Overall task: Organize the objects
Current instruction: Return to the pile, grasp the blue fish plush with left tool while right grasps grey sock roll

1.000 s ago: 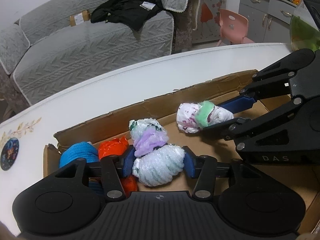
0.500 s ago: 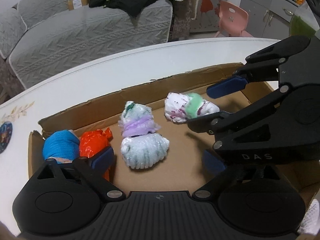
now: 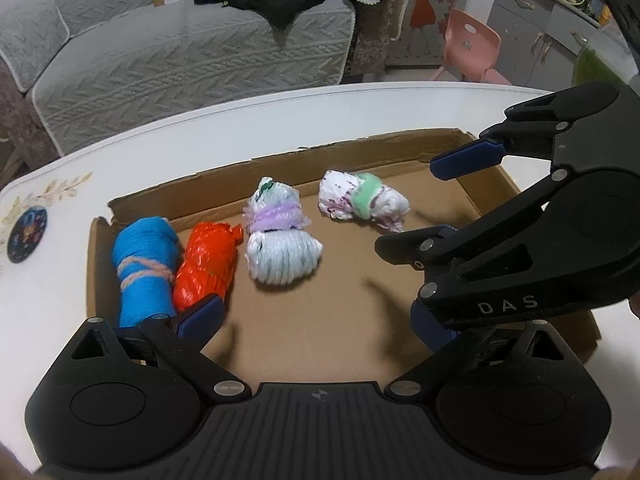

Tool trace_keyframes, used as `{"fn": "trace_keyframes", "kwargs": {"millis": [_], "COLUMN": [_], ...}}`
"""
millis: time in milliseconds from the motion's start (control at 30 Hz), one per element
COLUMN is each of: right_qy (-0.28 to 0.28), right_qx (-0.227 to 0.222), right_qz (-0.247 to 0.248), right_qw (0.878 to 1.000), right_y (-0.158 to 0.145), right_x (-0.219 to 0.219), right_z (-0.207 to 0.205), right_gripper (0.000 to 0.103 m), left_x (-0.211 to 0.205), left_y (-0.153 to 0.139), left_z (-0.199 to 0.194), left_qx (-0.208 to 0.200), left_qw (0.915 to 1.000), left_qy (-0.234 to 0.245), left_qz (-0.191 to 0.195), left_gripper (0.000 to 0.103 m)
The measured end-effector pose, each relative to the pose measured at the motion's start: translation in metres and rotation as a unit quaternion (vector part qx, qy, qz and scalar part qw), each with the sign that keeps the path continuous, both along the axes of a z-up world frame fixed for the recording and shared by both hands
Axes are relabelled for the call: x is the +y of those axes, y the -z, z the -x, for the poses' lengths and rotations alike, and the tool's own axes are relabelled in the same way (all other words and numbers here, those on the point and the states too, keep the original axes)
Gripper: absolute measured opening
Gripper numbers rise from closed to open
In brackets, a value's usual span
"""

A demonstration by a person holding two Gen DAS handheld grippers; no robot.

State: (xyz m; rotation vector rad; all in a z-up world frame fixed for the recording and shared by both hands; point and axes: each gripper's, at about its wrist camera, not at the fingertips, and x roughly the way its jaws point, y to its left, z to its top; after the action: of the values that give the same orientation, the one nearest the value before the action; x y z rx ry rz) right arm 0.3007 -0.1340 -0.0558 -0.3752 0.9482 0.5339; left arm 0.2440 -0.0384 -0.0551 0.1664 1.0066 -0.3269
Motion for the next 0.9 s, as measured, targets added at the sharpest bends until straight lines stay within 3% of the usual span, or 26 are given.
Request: {"fn": "trace_keyframes", "kwargs": {"millis": [300, 533, 900], "right_qy": [0.000, 0.008, 0.032], "right_qx": [-0.006, -0.010, -0.028], "right_qz": [-0.003, -0.011, -0.065], "right_qw": [1.000, 1.000, 0.997], "right_y": [-0.011, -0.015, -0.017], "right_x": [0.003, -0.002, -0.041], "right_z": [0.021, 0.038, 0.105], "right_gripper": [0.068, 0.069, 0.073], "left_x": [0.007, 0.026, 0.066], "left_y": [-0.016, -0.031, -0.030], "left_z": [0.030, 0.053, 0.134], "left_qx": [-0.010, -0.018, -0.057], "left_qw": [0.9998, 0.9991, 0.9955], "left_qy": [-0.013, -0.032, -0.073], "left_qz": [-0.005, 0.021, 0.020], "left_gripper": [0.102, 0.102, 0.102]}}
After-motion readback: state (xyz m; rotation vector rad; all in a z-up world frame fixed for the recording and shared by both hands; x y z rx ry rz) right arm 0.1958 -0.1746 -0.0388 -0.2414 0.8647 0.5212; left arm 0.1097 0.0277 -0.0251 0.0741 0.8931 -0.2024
